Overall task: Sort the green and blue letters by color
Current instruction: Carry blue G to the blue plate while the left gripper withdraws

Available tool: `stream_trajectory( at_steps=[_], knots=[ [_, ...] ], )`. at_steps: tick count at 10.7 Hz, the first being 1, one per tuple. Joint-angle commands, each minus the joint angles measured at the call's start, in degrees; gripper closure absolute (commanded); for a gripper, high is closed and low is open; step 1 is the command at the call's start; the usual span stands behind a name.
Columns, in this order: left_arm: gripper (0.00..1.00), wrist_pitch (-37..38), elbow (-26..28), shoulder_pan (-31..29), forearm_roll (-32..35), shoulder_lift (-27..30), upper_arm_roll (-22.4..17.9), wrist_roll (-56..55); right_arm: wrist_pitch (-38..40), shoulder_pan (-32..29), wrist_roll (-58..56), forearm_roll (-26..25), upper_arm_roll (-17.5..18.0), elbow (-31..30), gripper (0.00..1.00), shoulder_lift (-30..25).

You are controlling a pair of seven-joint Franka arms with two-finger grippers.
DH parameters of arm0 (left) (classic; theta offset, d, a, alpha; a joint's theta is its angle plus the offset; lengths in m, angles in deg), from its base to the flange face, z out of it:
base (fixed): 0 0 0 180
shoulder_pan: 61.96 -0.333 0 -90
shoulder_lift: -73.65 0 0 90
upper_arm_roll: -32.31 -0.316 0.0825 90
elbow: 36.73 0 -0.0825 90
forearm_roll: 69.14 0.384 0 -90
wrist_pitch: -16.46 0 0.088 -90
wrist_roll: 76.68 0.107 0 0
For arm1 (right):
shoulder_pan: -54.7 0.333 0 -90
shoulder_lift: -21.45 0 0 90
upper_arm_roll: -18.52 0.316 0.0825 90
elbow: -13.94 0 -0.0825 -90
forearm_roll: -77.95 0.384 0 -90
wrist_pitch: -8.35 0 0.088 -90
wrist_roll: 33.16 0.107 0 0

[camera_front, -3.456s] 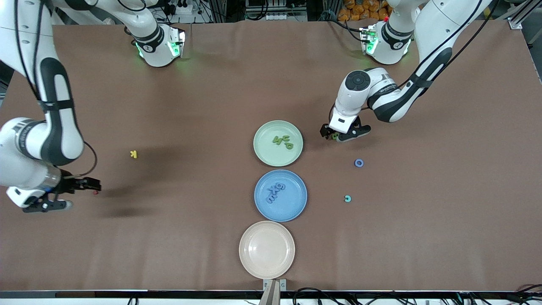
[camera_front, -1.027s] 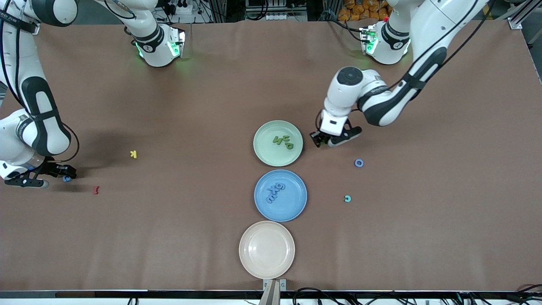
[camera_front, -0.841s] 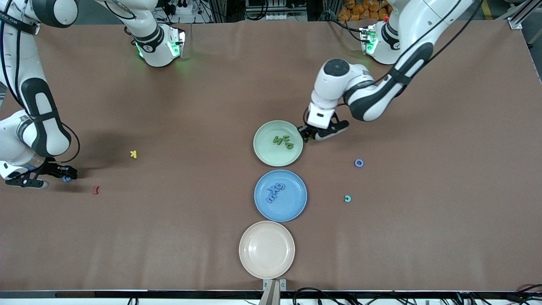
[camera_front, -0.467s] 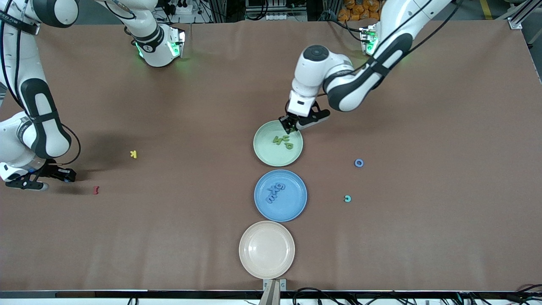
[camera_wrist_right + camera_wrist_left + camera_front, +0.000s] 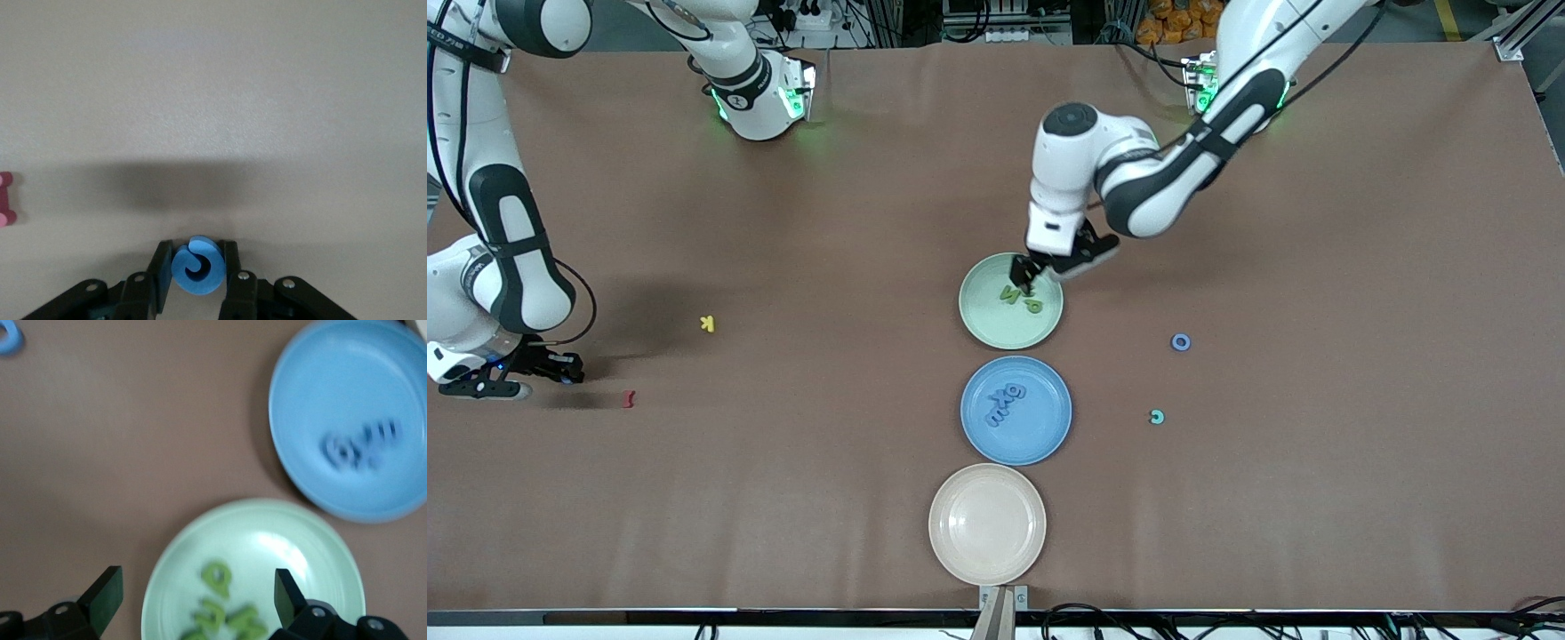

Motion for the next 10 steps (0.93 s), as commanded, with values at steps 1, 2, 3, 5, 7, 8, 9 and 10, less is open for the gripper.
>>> stream_trajectory(
  at_steps=[1, 2, 3, 5, 7, 8, 9, 10],
  knots=[
    [0.00, 4.5, -7.5, -5.6, 1.1, -0.3, -4.7, 0.1, 2.0, 2.6, 3.2, 1.1, 0.8, 1.9, 0.84, -1.4],
    [0.00, 4.6, -9.1, -8.6, 1.1, -0.7, -5.3, 2.0, 4.1, 4.8, 7.4, 1.1, 0.8, 1.9, 0.84, -2.7],
    [0.00, 4.6, -9.6, -11.4, 1.1, -0.8, -5.4, 5.0, 5.0, 7.4, 12.0, 1.1, 0.8, 1.9, 0.84, -3.4],
    [0.00, 4.6, -10.2, -14.1, 0.8, -0.8, -5.4, 8.3, 5.0, 13.3, 22.6, 1.1, 0.8, 1.9, 0.85, -3.6],
    [0.00, 4.6, -11.7, -16.6, 0.5, -2.8, -5.5, 13.9, 5.0, 20.1, 34.3, 1.1, 0.8, 3.4, 0.87, -3.4],
    [0.00, 4.6, -12.8, -17.6, -1.5, -3.7, -5.6, 17.7, 5.0, 23.3, 40.0, 1.1, 0.8, 4.2, 0.87, -3.0],
    [0.00, 4.8, -12.7, -18.3, -2.7, -3.8, -6.0, 21.0, 5.0, 26.3, 44.7, 1.3, 0.8, 5.2, 0.87, -2.7],
    [0.00, 5.9, -12.8, -19.2, -3.4, -3.8, -6.0, 23.3, 5.0, 28.5, 49.5, 1.1, 0.8, 6.4, 0.87, -2.2]
  ],
)
